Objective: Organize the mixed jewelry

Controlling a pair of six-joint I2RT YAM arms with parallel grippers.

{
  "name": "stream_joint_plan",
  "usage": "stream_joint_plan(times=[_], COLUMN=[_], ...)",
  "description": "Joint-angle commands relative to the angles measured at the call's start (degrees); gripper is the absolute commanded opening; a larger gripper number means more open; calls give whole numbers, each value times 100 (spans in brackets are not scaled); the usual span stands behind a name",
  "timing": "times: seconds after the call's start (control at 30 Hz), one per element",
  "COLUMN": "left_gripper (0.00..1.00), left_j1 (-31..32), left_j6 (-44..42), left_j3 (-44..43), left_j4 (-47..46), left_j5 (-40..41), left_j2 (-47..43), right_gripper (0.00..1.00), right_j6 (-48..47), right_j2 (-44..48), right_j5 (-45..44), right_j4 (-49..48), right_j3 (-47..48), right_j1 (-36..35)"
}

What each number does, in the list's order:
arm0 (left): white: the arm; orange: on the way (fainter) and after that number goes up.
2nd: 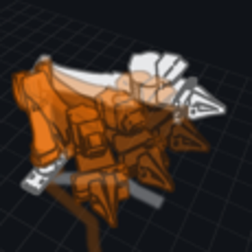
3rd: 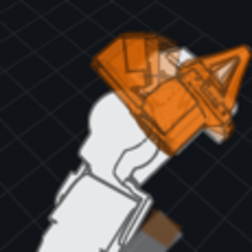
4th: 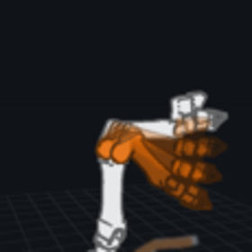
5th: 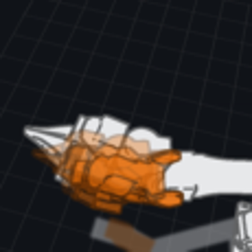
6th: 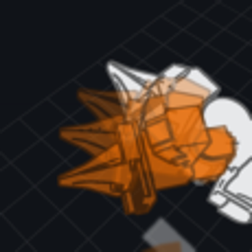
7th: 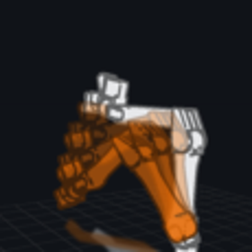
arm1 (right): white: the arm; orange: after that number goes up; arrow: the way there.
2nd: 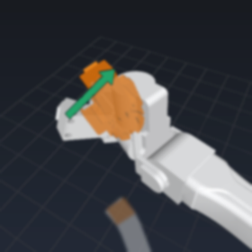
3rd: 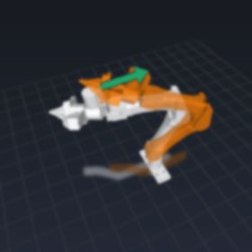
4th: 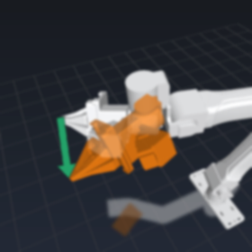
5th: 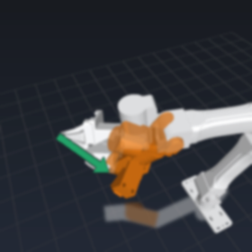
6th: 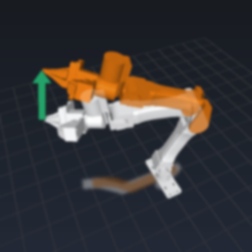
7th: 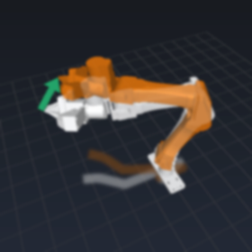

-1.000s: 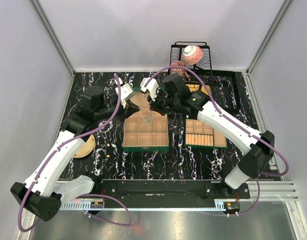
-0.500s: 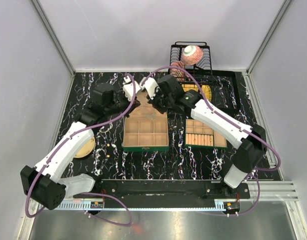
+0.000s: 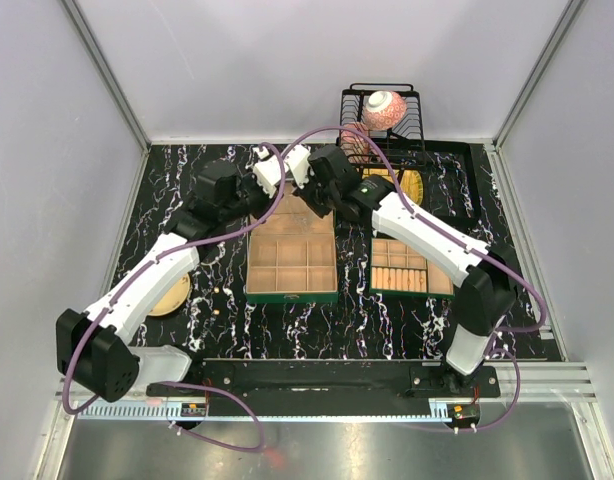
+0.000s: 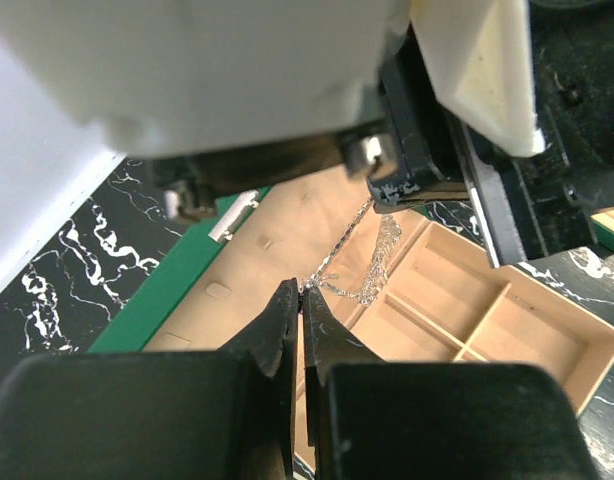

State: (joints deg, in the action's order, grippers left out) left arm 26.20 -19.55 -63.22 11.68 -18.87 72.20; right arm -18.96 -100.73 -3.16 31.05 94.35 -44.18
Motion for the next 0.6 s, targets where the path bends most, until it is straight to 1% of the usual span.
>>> stream_joint_plan(times=[0.0,0.17,0.57], left_gripper=[0,0,0], left_j1=[-18,-44,-62], left_j6=[-189,-251,-347], left_j3=[12,47,117], left_j4=[-623,-781,-1063], left_j5=[393,622,1017], left_j2=[109,241,540], right_gripper=[0,0,0], right_j6=[59,112,182], right_j2=[-140,-280,-623], right_j5=[-378,-580,-756], right_j4=[-266,-354,-433], right_j3=[347,418,620], right_j1=[41,76,164])
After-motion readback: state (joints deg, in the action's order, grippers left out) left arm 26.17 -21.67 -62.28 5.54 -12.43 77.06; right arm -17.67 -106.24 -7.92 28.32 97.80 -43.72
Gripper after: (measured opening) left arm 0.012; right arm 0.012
